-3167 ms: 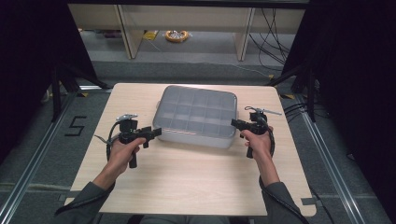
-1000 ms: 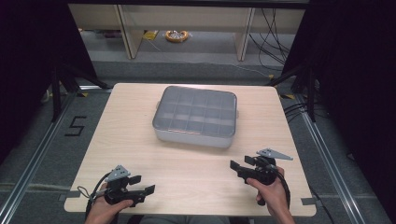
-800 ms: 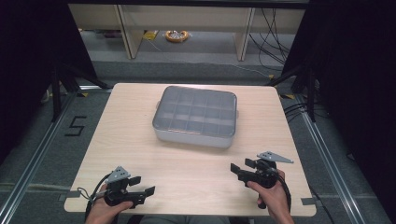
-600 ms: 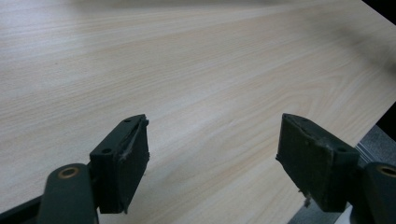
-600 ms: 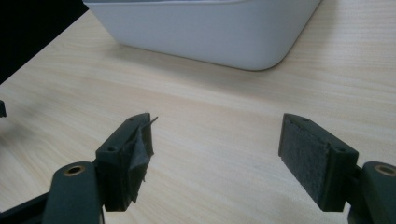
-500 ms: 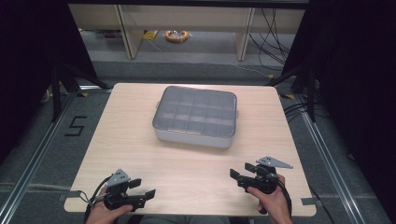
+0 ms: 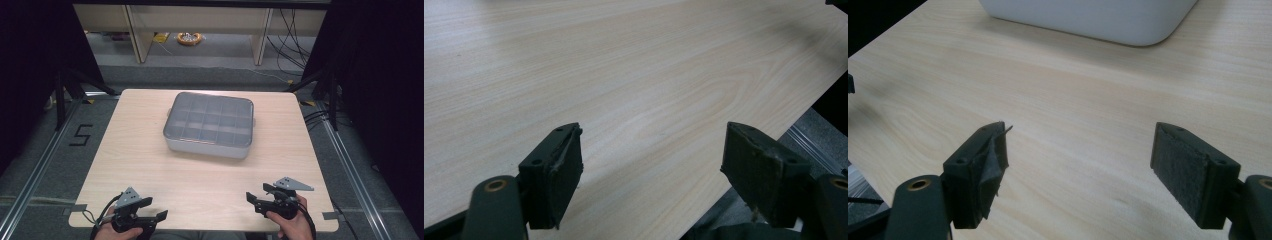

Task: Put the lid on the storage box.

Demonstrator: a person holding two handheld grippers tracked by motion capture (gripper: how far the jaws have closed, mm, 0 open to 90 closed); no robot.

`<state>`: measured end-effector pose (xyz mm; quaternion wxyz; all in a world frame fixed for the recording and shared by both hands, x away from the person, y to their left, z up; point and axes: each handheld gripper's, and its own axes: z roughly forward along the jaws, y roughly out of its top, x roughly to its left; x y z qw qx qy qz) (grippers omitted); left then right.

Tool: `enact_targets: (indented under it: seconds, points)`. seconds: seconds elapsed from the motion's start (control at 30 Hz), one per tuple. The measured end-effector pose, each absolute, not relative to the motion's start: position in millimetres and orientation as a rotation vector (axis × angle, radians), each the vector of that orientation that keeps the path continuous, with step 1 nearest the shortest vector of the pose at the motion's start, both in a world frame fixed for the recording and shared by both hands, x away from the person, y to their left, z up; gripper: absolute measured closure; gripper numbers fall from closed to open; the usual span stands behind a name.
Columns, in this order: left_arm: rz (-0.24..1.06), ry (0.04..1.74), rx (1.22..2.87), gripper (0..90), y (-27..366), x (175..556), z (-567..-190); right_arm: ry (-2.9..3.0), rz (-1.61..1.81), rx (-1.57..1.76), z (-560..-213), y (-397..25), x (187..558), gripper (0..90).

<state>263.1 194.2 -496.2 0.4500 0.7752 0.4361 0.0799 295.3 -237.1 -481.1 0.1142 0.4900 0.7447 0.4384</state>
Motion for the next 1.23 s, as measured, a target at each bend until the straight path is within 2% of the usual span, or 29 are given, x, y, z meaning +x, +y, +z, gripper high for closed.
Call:
enact_targets:
  seconds: [0.47,0.5,0.53,1.23]
  points:
    - [0.189,1.052,1.967,23.4,194.2,252.7,-496.1,2.224,1.257,1.44,-487.0,-237.8,262.5,22.9]
    - [0.185,1.073,1.935,23.5,192.3,251.5,-496.7,2.234,1.238,1.334,-489.6,-240.7,264.2,22.5]
    - [0.182,1.074,1.932,23.4,192.3,251.1,-496.7,2.244,1.235,1.394,-488.9,-238.0,259.5,22.3]
    - [0.177,1.078,1.936,23.4,195.5,252.5,-496.3,2.271,1.257,1.358,-494.1,-244.6,258.2,21.6]
